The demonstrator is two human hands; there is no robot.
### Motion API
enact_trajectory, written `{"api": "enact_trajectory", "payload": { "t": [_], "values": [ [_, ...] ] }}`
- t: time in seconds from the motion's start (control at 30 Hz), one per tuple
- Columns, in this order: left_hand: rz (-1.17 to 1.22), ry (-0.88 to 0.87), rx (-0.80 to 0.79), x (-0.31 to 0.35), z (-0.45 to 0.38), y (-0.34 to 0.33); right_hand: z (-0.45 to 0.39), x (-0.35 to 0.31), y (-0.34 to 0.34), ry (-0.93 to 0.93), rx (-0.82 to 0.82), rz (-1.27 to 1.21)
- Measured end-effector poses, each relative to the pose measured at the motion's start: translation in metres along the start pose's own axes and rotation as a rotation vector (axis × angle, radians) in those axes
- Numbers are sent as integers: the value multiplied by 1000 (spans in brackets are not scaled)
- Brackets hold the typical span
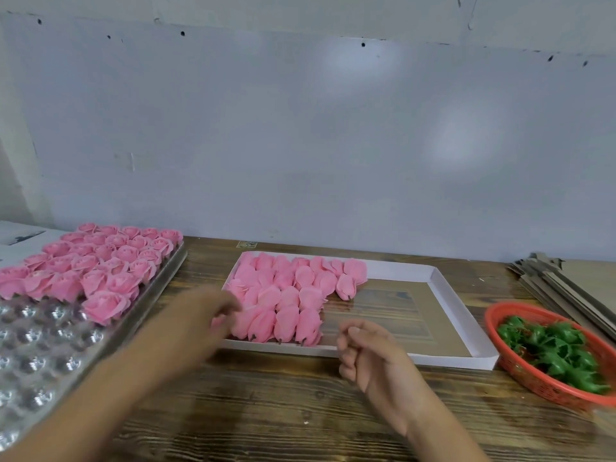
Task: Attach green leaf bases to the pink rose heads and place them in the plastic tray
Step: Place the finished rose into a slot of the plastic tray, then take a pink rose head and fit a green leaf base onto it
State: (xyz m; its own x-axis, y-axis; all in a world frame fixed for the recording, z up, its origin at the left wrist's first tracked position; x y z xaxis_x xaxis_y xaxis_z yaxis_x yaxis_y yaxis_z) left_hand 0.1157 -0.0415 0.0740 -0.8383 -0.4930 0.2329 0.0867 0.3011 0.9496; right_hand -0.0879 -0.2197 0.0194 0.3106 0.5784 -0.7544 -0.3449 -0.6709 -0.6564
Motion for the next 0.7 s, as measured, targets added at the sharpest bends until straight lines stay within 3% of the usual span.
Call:
{"api": "enact_trajectory", "payload": {
  "t": [0.13,0.2,0.33,0.4,0.5,0.7],
  "values": [
    [-9,-209,-142,44,-9,-44,-1,-5,4,174,161,-46],
    [-29,-251,-136,47,-13,-57,-1,-7,8,248,268,52],
    [-35,-298,-54,43,-12,-71,-1,-11,13,418,518,873],
    [-24,-307,-16,40,-7,-74,-7,-11,7,356,514,1161],
    [-7,-316,19,39,-2,-78,-27,-7,-1,111,483,1400],
    [18,-343,74,38,-1,-81,-70,8,-19,-19,360,1399]
  ]
}}
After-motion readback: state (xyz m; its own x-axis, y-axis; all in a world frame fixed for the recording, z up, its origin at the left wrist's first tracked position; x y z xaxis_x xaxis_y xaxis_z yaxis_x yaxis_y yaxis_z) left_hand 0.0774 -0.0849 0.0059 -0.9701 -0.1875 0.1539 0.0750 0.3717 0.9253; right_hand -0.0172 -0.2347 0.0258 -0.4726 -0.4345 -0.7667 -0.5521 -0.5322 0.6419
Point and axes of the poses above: each hand's wrist, its own z-axis away from the middle knuckle, its own y-axis out of the back of the hand, x = y × z, the point moved 2 cm from there along -z, towards the middle knuckle, and after that the axes turned 9 degrees about -z, right-handed, at the moved point
